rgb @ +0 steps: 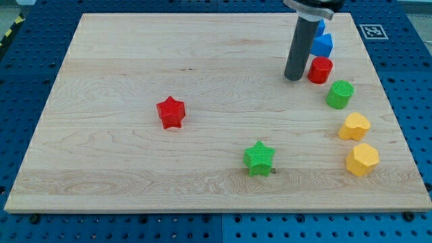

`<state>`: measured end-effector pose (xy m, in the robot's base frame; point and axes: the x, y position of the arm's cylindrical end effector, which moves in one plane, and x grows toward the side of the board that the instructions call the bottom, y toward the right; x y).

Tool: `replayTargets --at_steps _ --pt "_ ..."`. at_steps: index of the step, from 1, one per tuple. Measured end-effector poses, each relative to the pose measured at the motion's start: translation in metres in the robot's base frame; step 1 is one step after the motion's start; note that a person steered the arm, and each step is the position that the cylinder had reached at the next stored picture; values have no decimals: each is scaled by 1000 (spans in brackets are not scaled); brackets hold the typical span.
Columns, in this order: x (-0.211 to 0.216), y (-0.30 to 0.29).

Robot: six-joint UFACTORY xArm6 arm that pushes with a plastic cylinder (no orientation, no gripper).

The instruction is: Push the red circle vertically to the green circle

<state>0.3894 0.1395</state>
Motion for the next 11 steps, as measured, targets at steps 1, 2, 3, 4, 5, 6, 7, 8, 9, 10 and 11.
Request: replayTargets --at_steps 1,2,3,4,5,6,7,8,9,10,11 --pt "9 1" --pt "9 1" --pt "9 7" --pt "8 20" --pt "4 30" --pt "-3 45" --pt "-7 56" --pt "-7 56" --pt "2 60" --pt "7 71" --pt "10 71"
